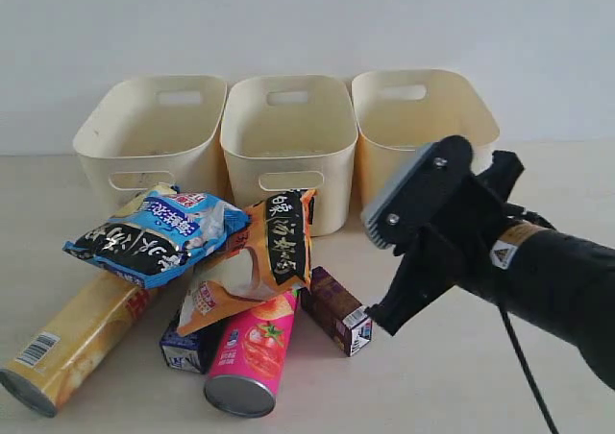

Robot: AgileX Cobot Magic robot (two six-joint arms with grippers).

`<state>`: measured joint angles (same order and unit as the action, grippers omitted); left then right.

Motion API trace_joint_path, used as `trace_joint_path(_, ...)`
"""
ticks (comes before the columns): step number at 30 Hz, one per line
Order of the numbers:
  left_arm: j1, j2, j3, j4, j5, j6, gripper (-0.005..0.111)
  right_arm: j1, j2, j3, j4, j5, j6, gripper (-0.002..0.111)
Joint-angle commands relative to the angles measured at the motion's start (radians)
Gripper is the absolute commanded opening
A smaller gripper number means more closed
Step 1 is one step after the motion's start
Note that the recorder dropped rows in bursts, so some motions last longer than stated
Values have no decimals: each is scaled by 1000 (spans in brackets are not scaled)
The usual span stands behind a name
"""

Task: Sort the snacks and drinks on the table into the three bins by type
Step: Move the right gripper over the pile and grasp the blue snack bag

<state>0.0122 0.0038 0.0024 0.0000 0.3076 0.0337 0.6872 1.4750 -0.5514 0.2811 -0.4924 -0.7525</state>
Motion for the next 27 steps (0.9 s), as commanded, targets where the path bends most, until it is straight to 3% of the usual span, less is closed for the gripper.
trace_joint_path(1, 4, -4, -2, -7, -12, 0, 4, 33, 3, -135, 55, 255, -101, 0)
trace_joint_path(4, 4, -4, -2, -7, -12, 0, 4, 34, 3, -206, 55, 376, -101, 0)
trace_joint_path(9, 4, -4, -2, -7, -12, 0, 4, 142, 3, -321, 51, 527, -108, 0)
trace_joint_path(16, 4, -4, -2, -7, -12, 0, 4, 268, 43, -389, 44, 549, -142, 1)
trace_joint_path(19, 4, -4, -2, -7, -12, 0, 4, 311, 120, -450, 18, 595, -151, 13)
trace_joint_path(24, 4, -4, -2, -7, -12, 0, 4, 349, 257, -568, -14, 643, -155, 56)
trace_joint_path(27, 4, -4, -2, -7, -12, 0, 4, 354, 312, -615, -43, 643, -155, 63)
